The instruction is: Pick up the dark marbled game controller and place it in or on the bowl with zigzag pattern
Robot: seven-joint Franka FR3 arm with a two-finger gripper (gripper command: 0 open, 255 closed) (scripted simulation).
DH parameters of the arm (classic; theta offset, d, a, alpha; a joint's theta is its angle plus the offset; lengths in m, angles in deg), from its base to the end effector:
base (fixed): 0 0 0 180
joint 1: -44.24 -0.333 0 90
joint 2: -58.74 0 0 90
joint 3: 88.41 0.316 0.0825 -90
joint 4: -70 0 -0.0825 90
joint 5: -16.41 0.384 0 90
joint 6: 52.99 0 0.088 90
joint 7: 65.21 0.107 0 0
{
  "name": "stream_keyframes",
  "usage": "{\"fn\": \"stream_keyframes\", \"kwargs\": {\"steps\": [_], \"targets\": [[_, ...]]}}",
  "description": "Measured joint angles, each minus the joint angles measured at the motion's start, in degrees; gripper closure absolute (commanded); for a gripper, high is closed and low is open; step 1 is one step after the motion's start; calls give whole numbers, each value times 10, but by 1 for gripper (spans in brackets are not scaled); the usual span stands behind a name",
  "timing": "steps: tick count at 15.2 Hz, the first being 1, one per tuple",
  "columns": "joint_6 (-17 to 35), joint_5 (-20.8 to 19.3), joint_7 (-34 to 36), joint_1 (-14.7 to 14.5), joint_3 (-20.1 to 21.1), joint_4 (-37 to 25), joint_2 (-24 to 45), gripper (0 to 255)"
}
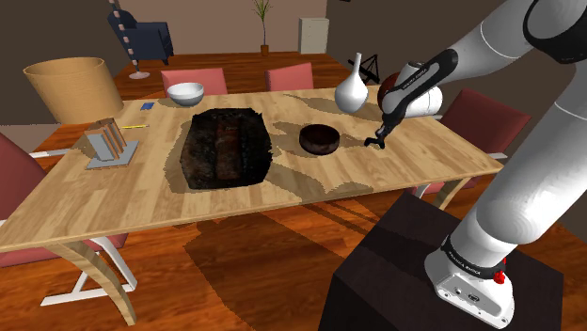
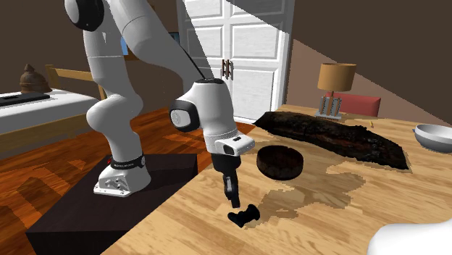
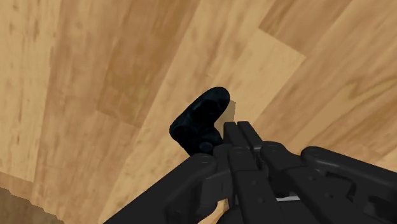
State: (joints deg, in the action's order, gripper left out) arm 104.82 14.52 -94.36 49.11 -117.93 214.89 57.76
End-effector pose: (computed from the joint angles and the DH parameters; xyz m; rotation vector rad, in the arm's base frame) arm 0.3978 -0.2703 0.3049 2.9920 -0.0948 0.3014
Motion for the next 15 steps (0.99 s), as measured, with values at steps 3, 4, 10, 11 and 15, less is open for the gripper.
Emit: {"fn": "stream_keyframes", "kwargs": {"steps": [3,4,10,11,15], "targets": [[0,0,0,0,0,0,0,255],[0,0,0,0,0,0,0,0],[-305,53,-295,15,19,-261,153,0],[-322,55,-315,18,23,-276,166,0],[-318,63,-338,24,30,-280,190,0]]}}
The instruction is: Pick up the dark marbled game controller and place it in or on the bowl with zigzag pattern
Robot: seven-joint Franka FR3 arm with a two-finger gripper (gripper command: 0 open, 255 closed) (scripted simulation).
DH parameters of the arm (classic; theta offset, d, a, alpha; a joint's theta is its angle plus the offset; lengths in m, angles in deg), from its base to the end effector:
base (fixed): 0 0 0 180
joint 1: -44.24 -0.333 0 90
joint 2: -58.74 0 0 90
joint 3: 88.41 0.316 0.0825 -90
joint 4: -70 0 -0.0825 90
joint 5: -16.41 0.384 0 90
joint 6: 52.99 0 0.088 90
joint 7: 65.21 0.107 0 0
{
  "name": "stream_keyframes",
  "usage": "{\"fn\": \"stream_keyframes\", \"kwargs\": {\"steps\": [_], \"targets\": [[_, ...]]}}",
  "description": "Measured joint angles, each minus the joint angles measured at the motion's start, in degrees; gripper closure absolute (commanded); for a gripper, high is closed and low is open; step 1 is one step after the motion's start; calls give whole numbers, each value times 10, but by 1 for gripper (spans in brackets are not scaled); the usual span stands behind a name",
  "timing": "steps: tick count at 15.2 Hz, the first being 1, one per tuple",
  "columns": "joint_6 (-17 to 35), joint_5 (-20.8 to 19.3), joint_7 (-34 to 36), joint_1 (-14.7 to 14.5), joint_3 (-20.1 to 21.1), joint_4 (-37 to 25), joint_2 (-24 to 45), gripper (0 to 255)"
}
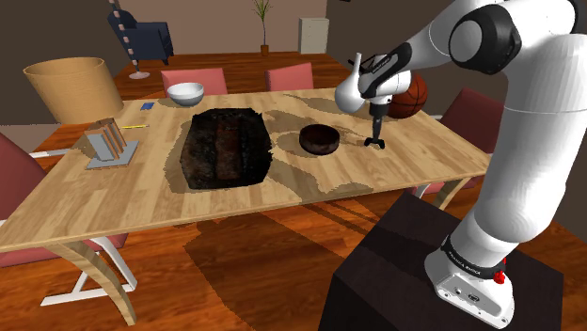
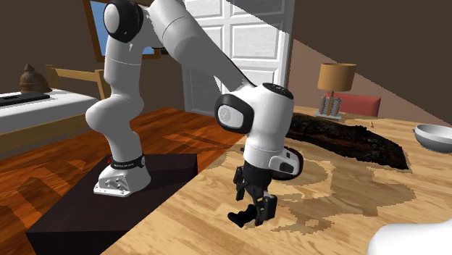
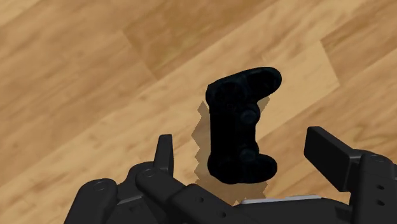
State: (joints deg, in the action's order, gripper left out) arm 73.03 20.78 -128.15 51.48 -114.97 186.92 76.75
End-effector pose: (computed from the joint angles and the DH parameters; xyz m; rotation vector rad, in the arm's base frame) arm 0.4853 -0.3144 0.2941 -3.0127 -0.7232 0.2171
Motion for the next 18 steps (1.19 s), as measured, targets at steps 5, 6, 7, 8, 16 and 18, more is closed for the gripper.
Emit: {"fn": "stream_keyframes", "kwargs": {"steps": [5,6,7,8,16,18], "targets": [[15,6,-5,3,3,6,11,0],[16,6,-6,3,3,6,11,0],[16,6,-6,3,3,6,11,0],[16,6,-6,3,3,6,11,0],[16,6,-6,3,3,6,11,255],[16,6,-6,3,3,6,11,255]]}}
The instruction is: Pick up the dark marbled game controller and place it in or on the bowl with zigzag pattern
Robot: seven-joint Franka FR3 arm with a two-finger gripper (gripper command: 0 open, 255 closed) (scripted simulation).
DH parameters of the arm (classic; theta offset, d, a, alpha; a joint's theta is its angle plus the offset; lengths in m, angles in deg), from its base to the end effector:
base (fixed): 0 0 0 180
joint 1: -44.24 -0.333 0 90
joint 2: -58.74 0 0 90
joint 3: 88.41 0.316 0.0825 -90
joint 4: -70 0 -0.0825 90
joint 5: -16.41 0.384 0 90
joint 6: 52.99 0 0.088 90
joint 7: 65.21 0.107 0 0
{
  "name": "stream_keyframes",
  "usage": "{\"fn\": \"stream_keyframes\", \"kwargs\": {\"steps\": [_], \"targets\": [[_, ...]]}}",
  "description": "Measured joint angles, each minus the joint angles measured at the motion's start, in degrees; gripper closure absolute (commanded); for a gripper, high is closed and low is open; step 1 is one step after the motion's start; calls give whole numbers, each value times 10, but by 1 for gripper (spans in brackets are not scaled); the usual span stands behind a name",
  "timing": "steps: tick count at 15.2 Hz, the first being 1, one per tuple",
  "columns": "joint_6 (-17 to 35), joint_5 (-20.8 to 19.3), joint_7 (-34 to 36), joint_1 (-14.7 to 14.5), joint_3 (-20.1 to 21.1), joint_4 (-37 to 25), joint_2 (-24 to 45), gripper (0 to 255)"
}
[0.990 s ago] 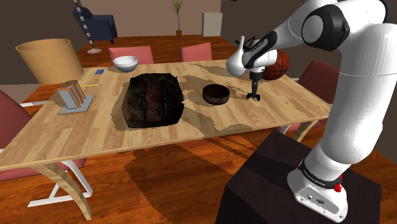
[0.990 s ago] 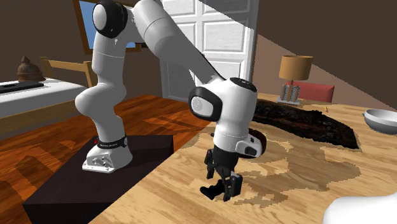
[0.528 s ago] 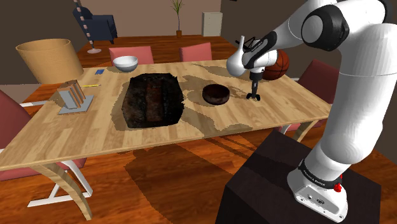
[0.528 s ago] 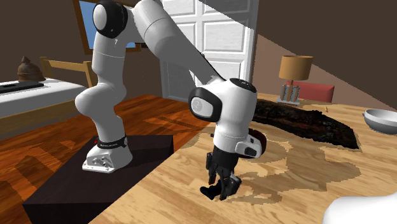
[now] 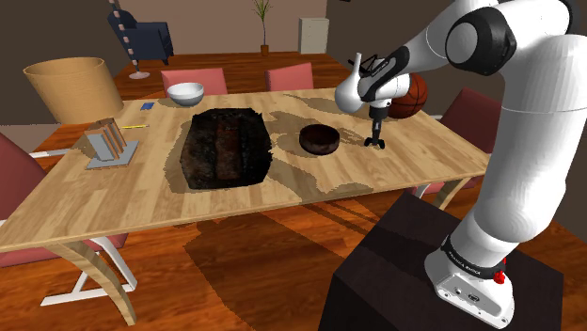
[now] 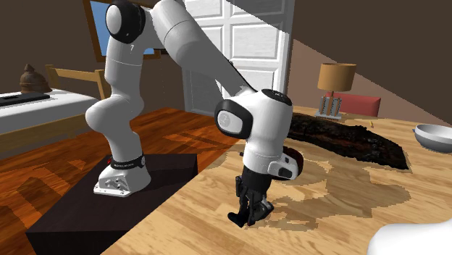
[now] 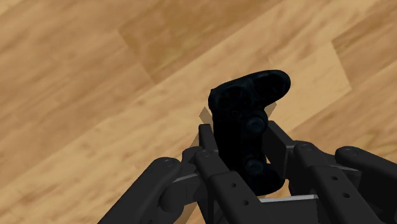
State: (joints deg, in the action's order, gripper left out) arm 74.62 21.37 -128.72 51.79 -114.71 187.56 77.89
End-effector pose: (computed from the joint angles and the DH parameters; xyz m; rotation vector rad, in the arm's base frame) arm 0.4836 -0.3148 0.2809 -3.0107 -0.7266 0.2192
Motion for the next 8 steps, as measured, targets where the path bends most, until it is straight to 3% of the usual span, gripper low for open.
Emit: {"fn": "stream_keyframes", "kwargs": {"steps": [8], "targets": [[-38,-17,9,-6,-7,-10,-31,255]]}}
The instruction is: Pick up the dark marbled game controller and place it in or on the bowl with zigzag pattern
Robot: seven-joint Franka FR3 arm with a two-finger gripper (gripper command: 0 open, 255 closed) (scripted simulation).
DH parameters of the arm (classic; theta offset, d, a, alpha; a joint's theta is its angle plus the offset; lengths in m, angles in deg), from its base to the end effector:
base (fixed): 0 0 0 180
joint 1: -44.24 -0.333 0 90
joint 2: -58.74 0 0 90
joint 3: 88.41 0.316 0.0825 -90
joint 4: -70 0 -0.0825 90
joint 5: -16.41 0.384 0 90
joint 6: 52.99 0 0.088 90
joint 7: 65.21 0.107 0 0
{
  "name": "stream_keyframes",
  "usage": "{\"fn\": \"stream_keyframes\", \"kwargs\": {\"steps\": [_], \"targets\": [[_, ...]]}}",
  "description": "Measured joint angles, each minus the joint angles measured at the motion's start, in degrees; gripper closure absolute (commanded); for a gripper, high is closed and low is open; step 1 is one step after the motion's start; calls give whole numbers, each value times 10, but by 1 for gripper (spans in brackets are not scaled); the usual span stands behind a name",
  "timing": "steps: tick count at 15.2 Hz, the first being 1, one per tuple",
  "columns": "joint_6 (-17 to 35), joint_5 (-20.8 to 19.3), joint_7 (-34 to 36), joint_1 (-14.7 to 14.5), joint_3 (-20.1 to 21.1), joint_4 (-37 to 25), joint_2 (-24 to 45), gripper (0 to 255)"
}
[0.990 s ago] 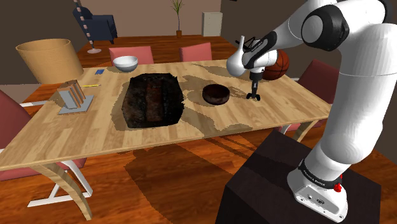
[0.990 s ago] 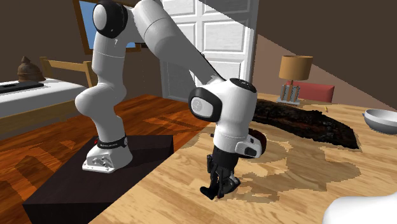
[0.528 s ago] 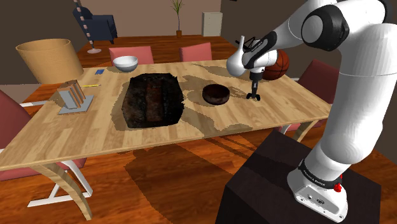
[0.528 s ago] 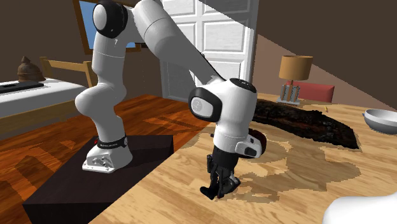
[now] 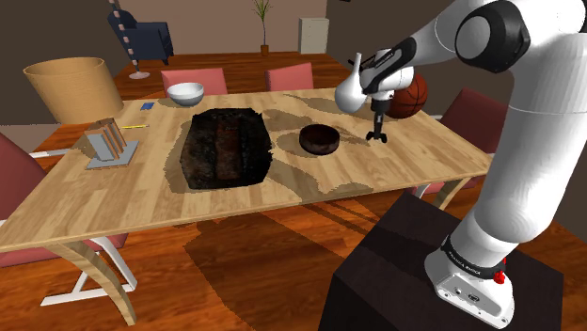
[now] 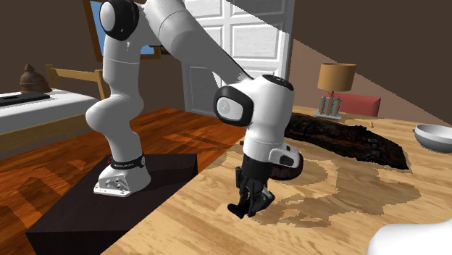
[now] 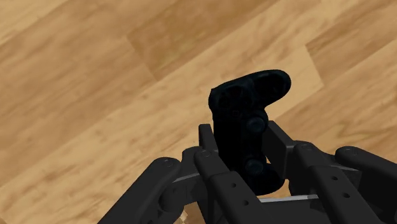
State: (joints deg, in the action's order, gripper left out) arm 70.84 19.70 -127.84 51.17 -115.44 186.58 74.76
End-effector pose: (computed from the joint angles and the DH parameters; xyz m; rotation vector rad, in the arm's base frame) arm 0.4831 -0.3147 0.3124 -3.0112 -0.7266 0.2183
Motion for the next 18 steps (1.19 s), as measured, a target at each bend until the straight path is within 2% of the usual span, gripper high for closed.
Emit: {"fn": "stream_keyframes", "kwargs": {"steps": [18], "targets": [[-124,-36,17,-10,-10,-61,-70,255]]}}
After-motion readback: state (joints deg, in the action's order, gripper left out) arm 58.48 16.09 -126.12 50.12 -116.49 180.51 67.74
